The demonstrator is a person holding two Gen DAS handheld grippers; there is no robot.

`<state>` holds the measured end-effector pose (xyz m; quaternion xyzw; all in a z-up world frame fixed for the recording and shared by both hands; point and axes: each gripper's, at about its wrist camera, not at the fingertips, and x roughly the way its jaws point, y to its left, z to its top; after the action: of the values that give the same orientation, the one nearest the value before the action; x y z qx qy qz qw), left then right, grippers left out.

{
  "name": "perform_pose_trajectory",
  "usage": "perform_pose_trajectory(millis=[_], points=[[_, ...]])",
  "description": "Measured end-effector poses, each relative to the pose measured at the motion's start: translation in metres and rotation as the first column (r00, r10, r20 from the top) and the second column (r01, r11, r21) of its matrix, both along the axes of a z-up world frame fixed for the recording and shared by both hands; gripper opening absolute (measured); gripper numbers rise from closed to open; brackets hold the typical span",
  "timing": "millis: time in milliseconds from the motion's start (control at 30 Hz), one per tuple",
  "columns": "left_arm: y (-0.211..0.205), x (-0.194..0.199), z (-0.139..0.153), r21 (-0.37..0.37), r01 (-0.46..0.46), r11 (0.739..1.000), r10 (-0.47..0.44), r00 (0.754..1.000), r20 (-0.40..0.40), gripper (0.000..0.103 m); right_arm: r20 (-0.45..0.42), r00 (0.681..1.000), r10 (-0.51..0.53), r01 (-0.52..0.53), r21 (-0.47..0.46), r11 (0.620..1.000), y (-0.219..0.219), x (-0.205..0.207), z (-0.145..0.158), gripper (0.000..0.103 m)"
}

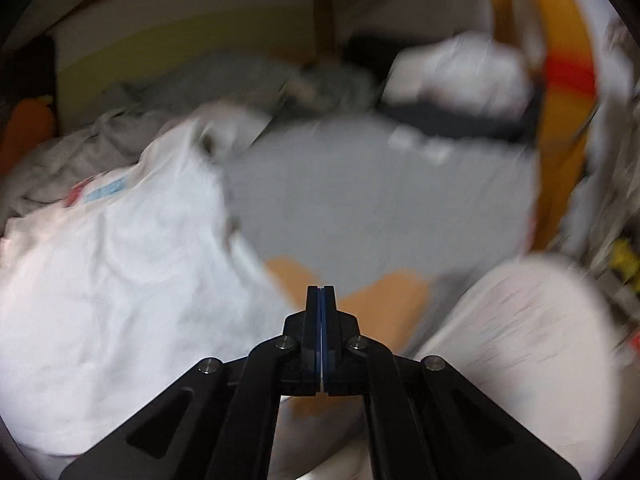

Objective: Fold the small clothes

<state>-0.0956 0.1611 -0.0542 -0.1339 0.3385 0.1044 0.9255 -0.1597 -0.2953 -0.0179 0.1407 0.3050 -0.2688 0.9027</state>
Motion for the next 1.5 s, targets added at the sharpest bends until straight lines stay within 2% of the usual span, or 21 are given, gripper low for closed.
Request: perform_pose_trajectory(millis=[67,100,133,167,333,433,467,633,733,767,833,900,967,1000,1033,1100,1300,1333,1367,1400,1500], points=[[0.004,-0.002,0.002,-0.007,-0.025,1.0,0.025,1.0,0.017,0.026,0.054,0.998,0.011,-0.008,-0.066,0.998,0.011,-0.007,0.008,0.006],[0.005,-0.003,0.002,-0.012,-0.033,0.999,0.033,0.999,0.025,0.026,0.056,0.998,0.028,-0.024,-0.081,0.996,0.015,-0.005,0.008,0.017],[0.006,-0.003,0.002,-0.019,-0.034,0.999,0.035,0.999,0.028,0.027,0.056,0.997,0.061,-0.056,-0.078,0.995,0.019,-0.002,0.008,0.041],[0.007,-0.002,0.002,-0.026,-0.031,0.999,0.032,0.999,0.027,0.027,0.043,0.995,0.085,-0.082,-0.066,0.994,0.021,0.002,0.005,0.048],[0.003,-0.003,0.002,-0.005,-0.023,1.0,0.023,0.999,0.03,0.027,-0.072,0.991,0.117,-0.116,0.019,0.993,0.015,0.024,-0.015,0.043],[0.0,-0.003,0.003,-0.001,-0.009,1.0,0.009,0.999,0.036,0.027,-0.114,0.983,0.143,-0.133,0.093,0.987,0.009,0.032,-0.028,0.008],[-0.002,-0.003,0.003,0.003,-0.006,1.0,0.006,0.999,0.04,0.027,-0.115,0.984,0.133,-0.125,0.075,0.989,0.01,0.031,-0.029,0.002],[-0.003,-0.019,0.021,0.057,-0.06,0.997,0.051,0.987,0.152,0.027,0.075,0.997,-0.013,0.021,-0.118,0.993,0.02,-0.005,0.006,0.001],[-0.005,-0.016,0.021,0.071,-0.028,0.997,0.018,0.99,0.14,0.031,0.036,0.992,-0.12,0.125,-0.247,0.961,0.022,-0.002,0.007,0.0],[-0.006,-0.012,0.016,0.062,-0.003,0.998,-0.004,0.994,0.111,0.031,-0.019,0.991,-0.131,0.123,-0.228,0.966,0.015,0.004,-0.001,0.0],[-0.007,-0.002,0.005,0.031,0.046,0.998,-0.047,0.998,0.033,0.031,-0.122,0.987,-0.1,0.097,-0.037,0.995,-0.007,0.015,-0.024,0.0],[-0.006,0.0,-0.001,0.006,0.039,0.999,-0.039,0.999,0.011,0.031,-0.073,0.994,-0.075,0.078,0.034,0.996,-0.012,0.011,-0.022,0.0],[-0.001,-0.003,0.001,-0.008,0.019,1.0,-0.019,0.999,0.028,0.032,0.012,0.998,-0.057,0.057,-0.013,0.998,-0.003,0.005,-0.009,0.0],[0.0,-0.003,0.001,-0.019,0.018,1.0,-0.017,0.999,0.031,0.034,0.026,0.999,-0.039,0.039,-0.024,0.999,0.001,0.003,-0.006,0.001],[0.001,-0.002,0.001,-0.033,0.022,0.999,-0.021,0.999,0.027,0.038,0.03,1.0,-0.008,0.009,-0.023,1.0,0.004,0.003,-0.004,0.012],[0.002,0.003,-0.005,-0.067,0.04,0.997,-0.04,0.999,-0.004,0.039,0.017,0.999,0.029,-0.028,-0.005,1.0,0.009,0.006,-0.007,0.043],[0.005,-0.007,-0.011,-0.168,0.068,0.983,-0.069,0.998,-0.004,0.04,-0.043,0.997,0.069,-0.067,0.047,0.997,0.01,0.02,-0.019,0.048],[0.005,-0.007,-0.012,-0.165,0.061,0.984,-0.063,0.998,-0.005,0.032,-0.042,0.998,0.046,-0.044,0.058,0.997,0.006,0.019,-0.02,0.05],[0.003,-0.007,-0.012,-0.139,0.049,0.989,-0.05,0.999,-0.006,0.01,-0.04,0.999,0.025,-0.022,0.069,0.997,0.0,0.018,-0.022,0.057],[0.0,-0.007,-0.01,-0.117,0.046,0.992,-0.047,0.999,0.0,0.009,-0.041,0.999,0.012,-0.009,0.079,0.997,-0.004,0.017,-0.024,0.062],[-0.007,-0.013,0.0,-0.051,0.026,0.998,-0.024,0.998,0.049,0.008,-0.084,0.996,0.037,-0.026,0.131,0.991,-0.011,0.023,-0.031,0.061]])
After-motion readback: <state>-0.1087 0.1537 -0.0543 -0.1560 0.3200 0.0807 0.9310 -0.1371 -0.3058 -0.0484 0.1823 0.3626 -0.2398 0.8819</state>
